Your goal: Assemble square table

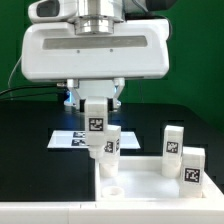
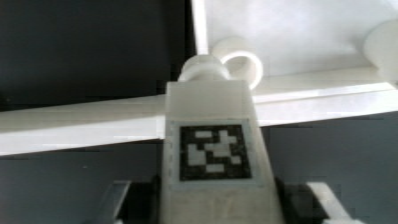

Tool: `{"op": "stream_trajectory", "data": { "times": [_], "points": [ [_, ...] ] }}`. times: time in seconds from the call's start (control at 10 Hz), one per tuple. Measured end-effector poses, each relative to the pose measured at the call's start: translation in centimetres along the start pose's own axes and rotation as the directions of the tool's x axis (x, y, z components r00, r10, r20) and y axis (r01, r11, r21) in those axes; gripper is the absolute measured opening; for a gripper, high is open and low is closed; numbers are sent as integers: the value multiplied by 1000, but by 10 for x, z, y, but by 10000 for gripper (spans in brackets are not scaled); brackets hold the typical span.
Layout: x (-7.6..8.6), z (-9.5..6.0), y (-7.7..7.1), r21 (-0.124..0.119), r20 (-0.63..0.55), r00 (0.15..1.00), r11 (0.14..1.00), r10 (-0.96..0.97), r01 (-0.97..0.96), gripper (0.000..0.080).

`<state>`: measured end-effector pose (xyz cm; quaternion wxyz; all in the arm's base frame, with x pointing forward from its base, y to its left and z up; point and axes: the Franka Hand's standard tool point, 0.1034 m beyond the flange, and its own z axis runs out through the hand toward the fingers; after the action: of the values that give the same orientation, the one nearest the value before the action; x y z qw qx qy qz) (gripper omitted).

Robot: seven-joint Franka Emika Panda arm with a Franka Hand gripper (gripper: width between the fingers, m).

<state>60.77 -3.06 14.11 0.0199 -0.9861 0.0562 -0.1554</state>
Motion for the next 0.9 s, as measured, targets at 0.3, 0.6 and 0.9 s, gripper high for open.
{"op": "stream_trajectory", "data": {
  "times": [0.3,0.6,0.9],
  "points": [
    [1,11,-10,-3,-26,1000,1000,-15,15,287],
    [4,29,-16,-23,-89,995,999,-42,40,287],
    [4,31,-19,-23,-95,995,999,-42,40,287]
  ]
}}
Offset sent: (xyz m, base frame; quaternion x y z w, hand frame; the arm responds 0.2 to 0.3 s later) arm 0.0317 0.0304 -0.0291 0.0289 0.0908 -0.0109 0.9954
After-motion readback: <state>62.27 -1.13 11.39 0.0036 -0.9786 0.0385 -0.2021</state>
